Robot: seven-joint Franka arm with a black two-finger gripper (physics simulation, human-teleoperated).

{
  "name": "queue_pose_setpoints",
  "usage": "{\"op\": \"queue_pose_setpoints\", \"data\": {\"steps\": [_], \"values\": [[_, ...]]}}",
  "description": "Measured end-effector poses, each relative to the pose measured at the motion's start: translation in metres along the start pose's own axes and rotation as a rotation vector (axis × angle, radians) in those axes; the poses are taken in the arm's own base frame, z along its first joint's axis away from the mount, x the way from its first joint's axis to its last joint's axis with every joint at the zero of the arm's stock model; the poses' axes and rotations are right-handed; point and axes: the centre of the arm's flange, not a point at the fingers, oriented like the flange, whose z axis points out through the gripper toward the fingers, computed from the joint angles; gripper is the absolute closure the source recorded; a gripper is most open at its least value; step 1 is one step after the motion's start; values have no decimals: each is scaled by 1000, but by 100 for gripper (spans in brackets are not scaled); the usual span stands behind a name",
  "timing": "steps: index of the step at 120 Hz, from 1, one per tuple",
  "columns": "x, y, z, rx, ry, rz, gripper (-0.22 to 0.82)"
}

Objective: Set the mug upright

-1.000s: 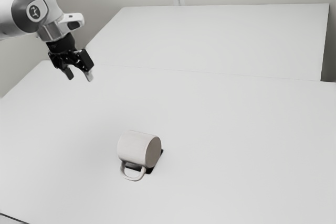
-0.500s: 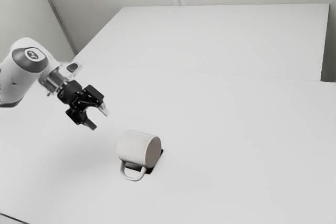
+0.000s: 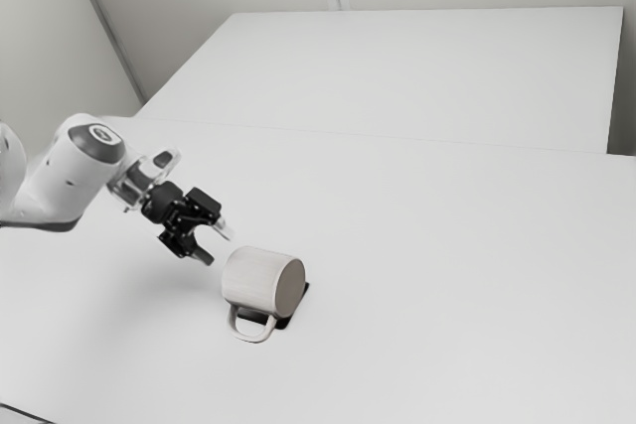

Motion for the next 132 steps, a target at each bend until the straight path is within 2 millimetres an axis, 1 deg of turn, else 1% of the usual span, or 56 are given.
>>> {"op": "queue_pose_setpoints", "data": {"steps": [6, 13, 28, 52, 61, 72, 92, 102, 108, 121, 132], "values": [[4, -5, 9, -16, -4, 0, 2], [6, -6, 15, -33, -3, 11, 2], [4, -7, 25, -79, -6, 28, 2], [2, 5, 40, -142, -22, 68, 2], [-1, 5, 47, -167, -27, 68, 2], [-1, 7, 50, -183, -28, 78, 4], [0, 23, 51, -192, -30, 116, 16], [0, 32, 49, -193, -29, 133, 24], [1, 35, 48, -192, -28, 140, 32], [1, 41, 48, -190, -30, 148, 51], [1, 42, 48, -188, -30, 147, 62]]}}
